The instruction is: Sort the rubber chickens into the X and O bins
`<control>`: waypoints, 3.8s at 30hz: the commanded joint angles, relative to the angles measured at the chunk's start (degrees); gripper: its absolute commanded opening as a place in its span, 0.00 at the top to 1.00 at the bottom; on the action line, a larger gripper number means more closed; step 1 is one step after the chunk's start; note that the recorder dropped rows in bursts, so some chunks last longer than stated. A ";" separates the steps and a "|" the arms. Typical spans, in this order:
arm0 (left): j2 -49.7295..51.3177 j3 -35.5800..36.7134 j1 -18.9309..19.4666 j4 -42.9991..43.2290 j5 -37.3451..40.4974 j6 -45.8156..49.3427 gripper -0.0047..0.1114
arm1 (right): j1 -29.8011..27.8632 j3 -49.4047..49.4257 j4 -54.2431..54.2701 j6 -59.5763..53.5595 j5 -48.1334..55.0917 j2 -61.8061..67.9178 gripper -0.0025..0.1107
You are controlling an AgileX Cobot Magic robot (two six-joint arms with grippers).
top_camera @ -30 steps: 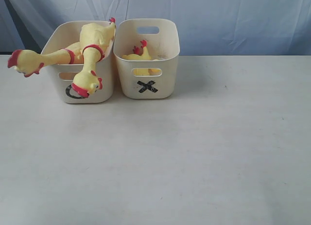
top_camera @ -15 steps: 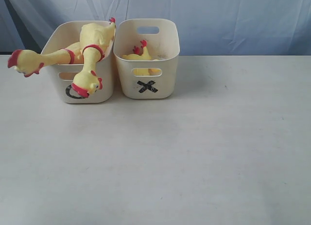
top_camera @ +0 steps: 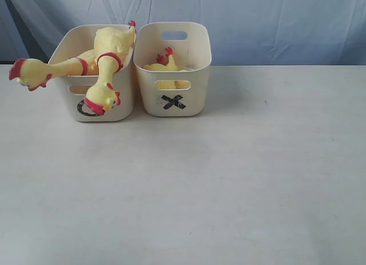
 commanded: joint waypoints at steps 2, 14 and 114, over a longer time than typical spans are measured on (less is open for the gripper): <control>-0.30 0.28 -0.35 -2.68 -0.72 -0.26 0.96 | -0.01 0.09 -0.09 0.02 -0.27 -0.37 0.98; -0.30 0.28 -0.35 -11.65 -0.72 -0.26 0.96 | -0.01 0.09 -0.09 0.02 -0.27 -0.37 0.98; -0.30 0.28 -0.35 -12.92 0.60 14.86 0.96 | -0.01 0.09 0.15 0.02 -0.32 -0.37 0.98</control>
